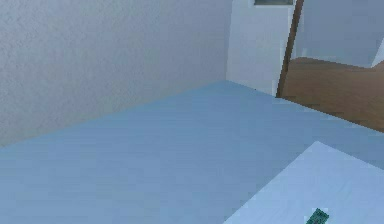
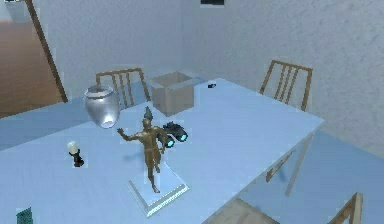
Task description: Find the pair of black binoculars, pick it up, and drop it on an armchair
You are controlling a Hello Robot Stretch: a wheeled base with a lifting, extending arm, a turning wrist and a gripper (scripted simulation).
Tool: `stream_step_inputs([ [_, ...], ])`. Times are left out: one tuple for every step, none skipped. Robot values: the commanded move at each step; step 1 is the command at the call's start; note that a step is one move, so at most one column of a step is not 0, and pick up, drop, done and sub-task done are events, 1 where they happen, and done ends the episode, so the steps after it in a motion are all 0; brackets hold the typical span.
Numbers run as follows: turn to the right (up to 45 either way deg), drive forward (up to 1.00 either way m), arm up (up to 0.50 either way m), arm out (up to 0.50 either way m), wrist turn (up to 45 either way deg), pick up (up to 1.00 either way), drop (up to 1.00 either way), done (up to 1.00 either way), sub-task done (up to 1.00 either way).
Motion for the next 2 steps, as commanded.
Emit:
stream_step_inputs([
  [0.0, 0.00, 0.36, 0.00, 0.0, 0.00, 0.00, 0.00, 0.00],
  [0.0, 0.00, 0.00, 0.50, 0.0, 0.00, 0.00, 0.00, 0.00],
])
